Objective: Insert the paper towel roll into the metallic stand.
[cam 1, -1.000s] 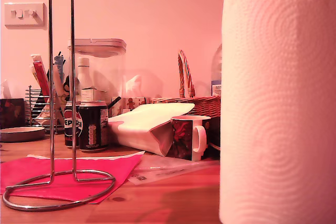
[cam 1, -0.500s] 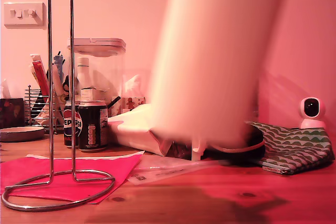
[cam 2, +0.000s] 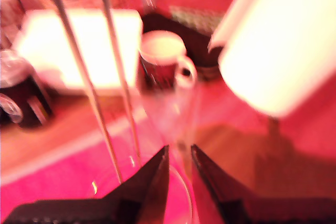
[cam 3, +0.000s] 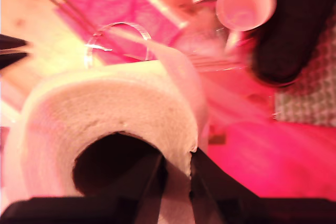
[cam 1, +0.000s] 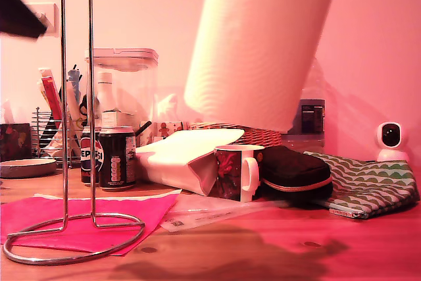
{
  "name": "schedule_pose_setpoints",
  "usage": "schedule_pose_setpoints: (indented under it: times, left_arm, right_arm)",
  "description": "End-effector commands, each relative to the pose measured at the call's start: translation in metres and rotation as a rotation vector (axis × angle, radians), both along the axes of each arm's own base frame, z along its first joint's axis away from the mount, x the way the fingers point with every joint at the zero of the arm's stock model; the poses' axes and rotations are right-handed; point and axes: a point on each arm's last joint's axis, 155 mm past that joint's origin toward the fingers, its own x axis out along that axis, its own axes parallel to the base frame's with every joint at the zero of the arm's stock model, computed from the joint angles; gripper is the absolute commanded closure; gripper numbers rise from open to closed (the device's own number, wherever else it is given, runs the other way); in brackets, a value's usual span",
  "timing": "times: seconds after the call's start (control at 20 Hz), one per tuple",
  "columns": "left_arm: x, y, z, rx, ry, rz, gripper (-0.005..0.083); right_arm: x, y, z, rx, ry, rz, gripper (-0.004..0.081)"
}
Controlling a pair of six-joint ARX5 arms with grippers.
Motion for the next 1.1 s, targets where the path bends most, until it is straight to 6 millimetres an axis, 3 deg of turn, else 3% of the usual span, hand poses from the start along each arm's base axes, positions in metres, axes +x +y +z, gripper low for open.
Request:
schedule_pose_setpoints:
  times: [0.0, 0.15, 0.4, 0.5, 0.7, 0.75, 1.05]
  left_arm:
    - [0.002, 0.001, -0.028, -0.033, 0.051, 0.036, 0.0682]
    - [0.01, 0.007, -0.045, -0.084, 0.043, 0.105, 0.0682]
    - [0.02, 0.025, -0.042, -0.11, -0.092, 0.203, 0.0675]
    - [0.018, 0.025, -0.056, -0.091, -0.074, 0.197, 0.0609]
    - [0.017, 0.028, -0.084, -0.078, 0.01, 0.222, 0.0295]
    - [0.019, 0.031, -0.088, -0.051, 0.008, 0.236, 0.0258]
    - [0.023, 0.033, -0.107, -0.035, -0.024, 0.244, 0.0256]
  right_arm:
    - [0.003, -0.002, 0.006, 0.005, -0.031, 0.008, 0.0783]
    - [0.006, -0.005, 0.006, -0.005, -0.041, 0.018, 0.0783]
    - [0.006, -0.005, 0.006, -0.014, -0.051, 0.039, 0.0783]
    - [0.006, -0.004, 0.007, -0.012, -0.052, 0.042, 0.0783]
    - [0.005, -0.003, 0.007, -0.009, -0.052, 0.045, 0.0783]
    - [0.006, -0.003, 0.007, -0.01, -0.052, 0.045, 0.0783]
    - [0.006, -0.003, 0.007, -0.007, -0.051, 0.041, 0.0783]
